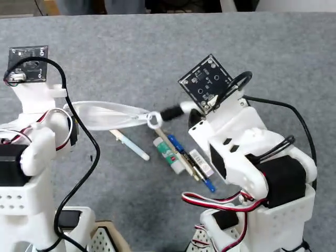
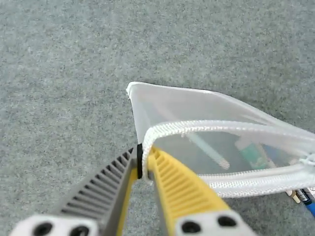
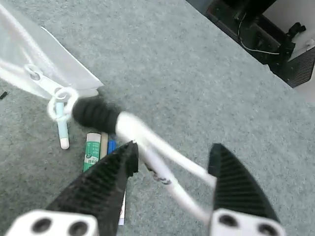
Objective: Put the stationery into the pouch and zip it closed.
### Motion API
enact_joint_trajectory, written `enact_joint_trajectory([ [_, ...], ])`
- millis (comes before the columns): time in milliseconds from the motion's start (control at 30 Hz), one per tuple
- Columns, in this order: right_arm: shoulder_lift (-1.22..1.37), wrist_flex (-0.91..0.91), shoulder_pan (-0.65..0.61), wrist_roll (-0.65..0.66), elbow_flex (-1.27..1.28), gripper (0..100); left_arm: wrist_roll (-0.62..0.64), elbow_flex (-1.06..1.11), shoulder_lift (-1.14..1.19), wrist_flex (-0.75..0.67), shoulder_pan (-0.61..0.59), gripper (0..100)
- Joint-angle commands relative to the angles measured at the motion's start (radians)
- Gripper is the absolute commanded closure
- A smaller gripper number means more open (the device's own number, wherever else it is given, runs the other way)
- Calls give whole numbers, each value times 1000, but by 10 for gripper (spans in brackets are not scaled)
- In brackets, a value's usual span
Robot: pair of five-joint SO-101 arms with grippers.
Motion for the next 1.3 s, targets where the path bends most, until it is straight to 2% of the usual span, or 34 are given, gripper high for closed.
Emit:
enact_joint_trajectory([
  [0, -16, -11, 20, -23, -10, 738, 8, -45, -9, 8, -8, 972],
  [367, -7, -32, 75, -252, 1, 740, 12, -48, -9, 8, -10, 972],
  [500, 30, -78, 77, -310, 54, 740, 63, -31, 0, 8, -48, 972],
  [833, 263, -195, 77, -307, 248, 740, 92, 48, 2, 6, -294, 972],
  [1067, 417, -365, 71, -301, 414, 742, 92, 42, 2, 6, -361, 972],
  [1267, 547, -502, -12, -301, 424, 869, 92, 47, 2, 6, -377, 972],
])
